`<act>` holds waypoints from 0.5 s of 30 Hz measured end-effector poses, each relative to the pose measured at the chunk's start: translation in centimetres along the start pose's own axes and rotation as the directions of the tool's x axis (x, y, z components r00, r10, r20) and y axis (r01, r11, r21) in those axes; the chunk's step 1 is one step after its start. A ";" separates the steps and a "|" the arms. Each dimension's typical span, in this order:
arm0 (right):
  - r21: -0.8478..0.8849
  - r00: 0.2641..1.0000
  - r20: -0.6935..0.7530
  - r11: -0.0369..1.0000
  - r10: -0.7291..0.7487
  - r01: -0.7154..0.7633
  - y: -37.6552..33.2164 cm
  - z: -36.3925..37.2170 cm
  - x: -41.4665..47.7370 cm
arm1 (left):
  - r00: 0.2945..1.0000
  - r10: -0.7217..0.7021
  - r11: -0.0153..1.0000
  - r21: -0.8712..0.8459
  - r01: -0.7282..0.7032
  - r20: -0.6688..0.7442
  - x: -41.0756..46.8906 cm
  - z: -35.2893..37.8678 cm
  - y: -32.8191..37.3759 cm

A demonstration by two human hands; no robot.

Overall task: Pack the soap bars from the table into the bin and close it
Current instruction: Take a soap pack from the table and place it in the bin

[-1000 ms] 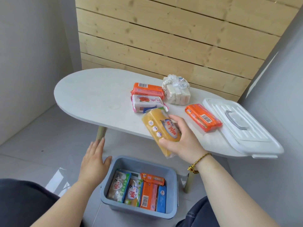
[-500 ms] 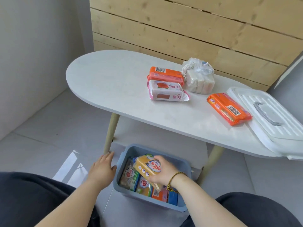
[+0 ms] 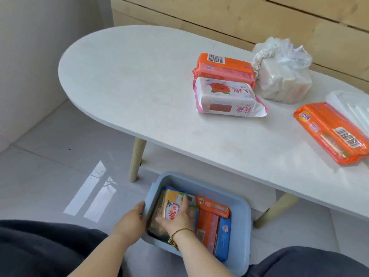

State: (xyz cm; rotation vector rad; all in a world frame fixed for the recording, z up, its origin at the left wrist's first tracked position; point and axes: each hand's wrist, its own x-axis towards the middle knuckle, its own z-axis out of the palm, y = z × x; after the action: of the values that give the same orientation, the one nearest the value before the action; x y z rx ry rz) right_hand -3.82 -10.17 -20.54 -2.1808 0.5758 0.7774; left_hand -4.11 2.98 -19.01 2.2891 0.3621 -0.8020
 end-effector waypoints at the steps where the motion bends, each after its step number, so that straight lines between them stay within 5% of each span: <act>1: 0.011 1.000 0.014 1.000 -0.018 0.018 0.0 0.3 0.3 | 1.000 -0.005 1.000 -0.021 0.004 -0.019 0.3 0.1 0.1; 7: -0.225 0.970 -0.056 0.950 -0.235 0.217 0.4 -0.7 1.4 | 0.999 -0.002 0.999 -0.037 0.000 -0.043 0.8 0.5 0.7; 11: -0.064 0.981 0.053 0.980 -0.188 0.191 0.1 0.0 1.4 | 0.999 0.013 0.998 -0.061 -0.015 -0.039 0.6 0.8 0.6; 15: -0.130 0.974 0.099 0.968 -0.205 0.217 0.4 0.1 1.2 | 0.999 0.004 0.994 -0.105 -0.008 -0.042 0.6 0.9 0.7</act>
State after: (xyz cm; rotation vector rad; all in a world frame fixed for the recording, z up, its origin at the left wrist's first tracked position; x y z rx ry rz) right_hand -3.27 -10.49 -21.59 -2.2788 0.2464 0.8105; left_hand -3.71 1.88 -19.60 2.2100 0.4062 -0.7164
